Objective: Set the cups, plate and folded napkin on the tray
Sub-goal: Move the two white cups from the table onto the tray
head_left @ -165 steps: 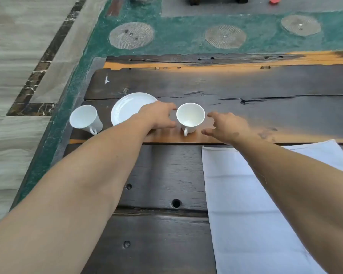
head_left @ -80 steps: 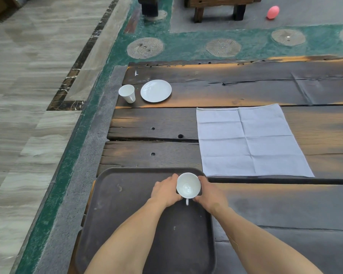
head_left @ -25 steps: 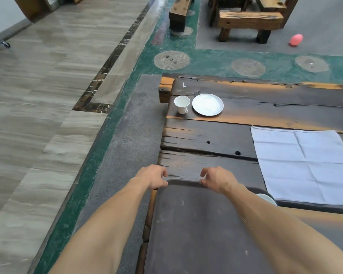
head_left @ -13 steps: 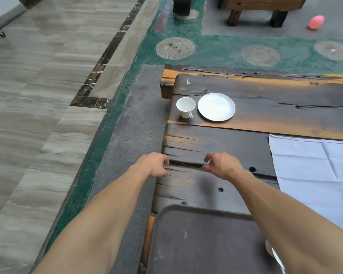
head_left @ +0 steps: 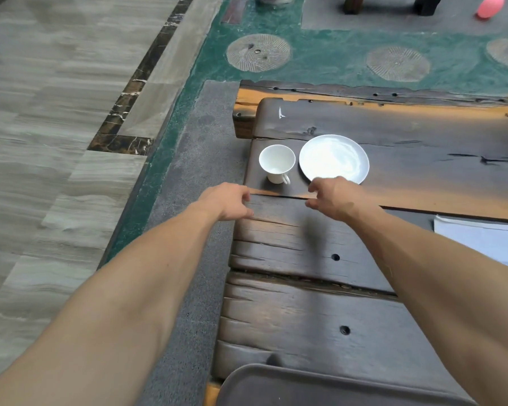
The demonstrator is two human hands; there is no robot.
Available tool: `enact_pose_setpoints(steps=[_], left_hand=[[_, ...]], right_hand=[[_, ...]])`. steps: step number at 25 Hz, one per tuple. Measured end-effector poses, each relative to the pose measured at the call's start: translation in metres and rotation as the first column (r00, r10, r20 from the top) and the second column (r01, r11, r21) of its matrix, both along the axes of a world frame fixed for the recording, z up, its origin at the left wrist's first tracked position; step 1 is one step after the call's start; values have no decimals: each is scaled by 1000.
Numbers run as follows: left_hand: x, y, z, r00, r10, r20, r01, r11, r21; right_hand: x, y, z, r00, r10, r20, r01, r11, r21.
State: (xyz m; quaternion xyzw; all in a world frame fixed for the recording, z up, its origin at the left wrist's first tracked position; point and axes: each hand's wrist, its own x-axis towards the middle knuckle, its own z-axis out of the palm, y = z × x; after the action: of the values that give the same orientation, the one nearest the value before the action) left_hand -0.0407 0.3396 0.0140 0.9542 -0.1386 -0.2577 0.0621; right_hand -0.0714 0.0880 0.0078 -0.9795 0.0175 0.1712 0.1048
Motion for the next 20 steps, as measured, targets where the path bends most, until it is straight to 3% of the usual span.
enact_pose_setpoints(steps=[9, 20], left_hand=[[72, -35, -13, 987, 125, 99, -110, 983, -148], [89, -50, -37, 982, 108, 157, -68, 968, -244]], right_hand=[[83, 8, -8, 998, 44, 41, -44, 999, 19], [100, 28, -27, 999, 13, 44, -19, 991, 130]])
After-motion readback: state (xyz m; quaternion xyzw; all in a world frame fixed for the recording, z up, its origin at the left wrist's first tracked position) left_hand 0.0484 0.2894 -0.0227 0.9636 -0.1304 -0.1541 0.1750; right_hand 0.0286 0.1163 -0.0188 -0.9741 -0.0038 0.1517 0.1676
